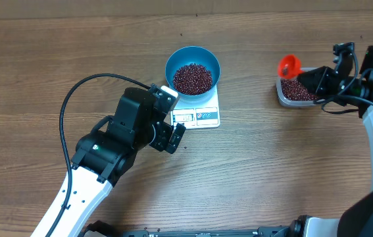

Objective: Scoop item into bowl and weigh 150g on scale

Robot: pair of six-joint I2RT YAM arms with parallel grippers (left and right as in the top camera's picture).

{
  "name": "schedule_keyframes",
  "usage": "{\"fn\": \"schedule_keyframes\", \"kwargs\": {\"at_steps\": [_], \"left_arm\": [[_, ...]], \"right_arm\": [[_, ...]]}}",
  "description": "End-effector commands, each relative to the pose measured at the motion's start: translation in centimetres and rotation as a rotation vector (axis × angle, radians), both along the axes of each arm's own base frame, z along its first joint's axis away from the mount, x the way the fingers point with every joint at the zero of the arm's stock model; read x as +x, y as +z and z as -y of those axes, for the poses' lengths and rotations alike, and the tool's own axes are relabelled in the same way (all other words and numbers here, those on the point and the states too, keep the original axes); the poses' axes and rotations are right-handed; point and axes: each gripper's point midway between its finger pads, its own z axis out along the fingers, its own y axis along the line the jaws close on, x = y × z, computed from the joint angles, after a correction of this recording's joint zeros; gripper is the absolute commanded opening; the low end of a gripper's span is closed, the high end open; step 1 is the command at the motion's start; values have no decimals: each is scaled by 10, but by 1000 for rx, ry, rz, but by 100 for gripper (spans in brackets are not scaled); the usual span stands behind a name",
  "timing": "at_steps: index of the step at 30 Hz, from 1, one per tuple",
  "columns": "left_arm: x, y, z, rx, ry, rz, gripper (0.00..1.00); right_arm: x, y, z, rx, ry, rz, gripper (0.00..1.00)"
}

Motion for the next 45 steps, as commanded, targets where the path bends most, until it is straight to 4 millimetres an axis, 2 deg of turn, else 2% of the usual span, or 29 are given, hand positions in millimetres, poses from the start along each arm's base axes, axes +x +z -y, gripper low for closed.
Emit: {"fn": "schedule_keyframes", "kwargs": {"at_steps": [1,7,12,19,25,34,37,40,45], "left_arm": [[2,8,5,-23,-6,7,99],[2,8,5,-23,-6,7,100],[2,8,5,-23,-6,7,100],[2,8,5,-23,-6,7,99],[2,8,5,-23,-6,7,100],[2,8,5,-23,-6,6,100],[2,8,5,-23,-6,7,100],[2,8,5,-23,-6,7,100],[2,8,5,-23,-6,7,100]], "right_arm": [[-8,18,22,-171,-53,53,4],[-23,37,49,-401,-104,95,4],[-30,38,72,-584,-117,79,4],[-26,37,64,-739,-50,75,4],[-21,30,45,-826,-9,52,4],[-19,-4,50,-859,-31,-83,4],[-19,-9,53,-838,-86,-112,4],[-18,-11,49,-752,-164,-122,4],[-22,-20,31,-532,-278,-180,4]]}}
